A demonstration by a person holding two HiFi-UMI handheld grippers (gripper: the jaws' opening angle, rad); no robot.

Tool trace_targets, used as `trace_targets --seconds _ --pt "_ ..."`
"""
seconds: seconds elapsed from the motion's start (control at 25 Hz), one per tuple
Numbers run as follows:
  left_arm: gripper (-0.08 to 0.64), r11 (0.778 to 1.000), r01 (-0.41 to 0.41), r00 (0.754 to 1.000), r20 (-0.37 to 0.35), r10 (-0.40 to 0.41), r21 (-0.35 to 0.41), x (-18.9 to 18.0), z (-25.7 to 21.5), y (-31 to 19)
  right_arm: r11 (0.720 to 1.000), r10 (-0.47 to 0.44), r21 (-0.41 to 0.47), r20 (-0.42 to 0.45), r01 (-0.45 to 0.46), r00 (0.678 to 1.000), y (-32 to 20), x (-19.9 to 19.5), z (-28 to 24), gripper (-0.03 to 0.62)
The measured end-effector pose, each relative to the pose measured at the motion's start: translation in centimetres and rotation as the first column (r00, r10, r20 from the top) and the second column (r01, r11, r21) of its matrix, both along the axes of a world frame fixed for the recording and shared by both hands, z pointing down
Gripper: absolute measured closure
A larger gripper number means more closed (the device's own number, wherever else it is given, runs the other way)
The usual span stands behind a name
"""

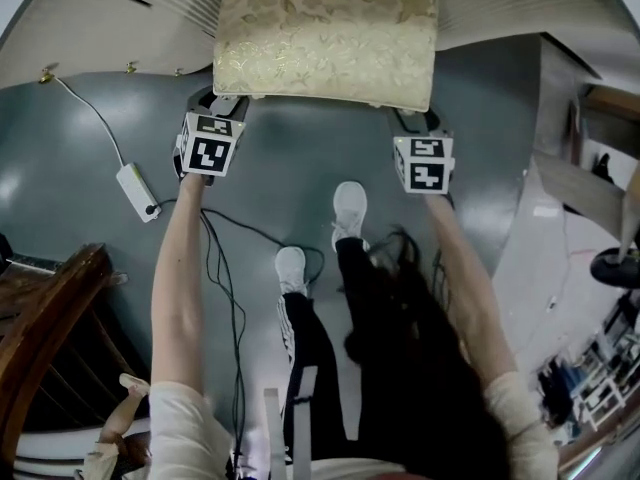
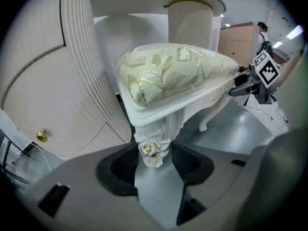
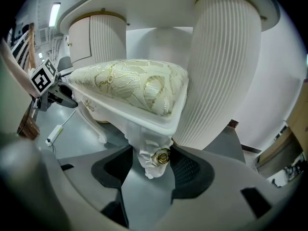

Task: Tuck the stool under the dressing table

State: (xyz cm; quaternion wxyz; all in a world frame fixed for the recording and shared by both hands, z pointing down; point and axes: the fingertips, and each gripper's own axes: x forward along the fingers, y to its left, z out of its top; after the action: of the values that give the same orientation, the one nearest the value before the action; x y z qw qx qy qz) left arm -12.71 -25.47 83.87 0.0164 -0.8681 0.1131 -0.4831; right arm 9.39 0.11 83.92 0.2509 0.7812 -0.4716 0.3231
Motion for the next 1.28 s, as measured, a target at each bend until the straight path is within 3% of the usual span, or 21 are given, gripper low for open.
trace_targets --seconds 0.28,0.52,0.76,1.12,1.28 --pt "0.347 1.0 -0.008 1.0 0.014 0.008 0.027 -0.5 -0.1 -0.2 0.999 -0.043 0.009 0.013 0.043 0.999 -0.1 -0.7 0.1 0.356" --pt "0.345 1.0 -0.017 0.999 0.044 0.016 0.016 -0.1 0.0 0.1 1.0 -0.01 0.021 -0.001 0.01 1.0 0.0 0.0 0.0 0.353" --pt "0.344 0.998 -0.001 0.996 0.09 -0.004 0.06 0.6 0.1 -2.0 0.998 0.027 0.055 -0.002 -0.027 1.0 -0.4 -1.0 0.4 0.354" --pt "0.344 0.995 0.056 0.998 0.023 -0.058 0.084 -0.4 -0.1 -0.1 0.999 -0.043 0.029 -0.019 0.044 0.999 -0.4 0.0 0.1 0.353" --pt "0.344 0.994 0.092 0.996 0.015 -0.093 0.064 -0.3 0.3 0.5 0.999 -0.005 0.041 -0.037 0.007 0.999 0.3 -0.1 0.4 0.351"
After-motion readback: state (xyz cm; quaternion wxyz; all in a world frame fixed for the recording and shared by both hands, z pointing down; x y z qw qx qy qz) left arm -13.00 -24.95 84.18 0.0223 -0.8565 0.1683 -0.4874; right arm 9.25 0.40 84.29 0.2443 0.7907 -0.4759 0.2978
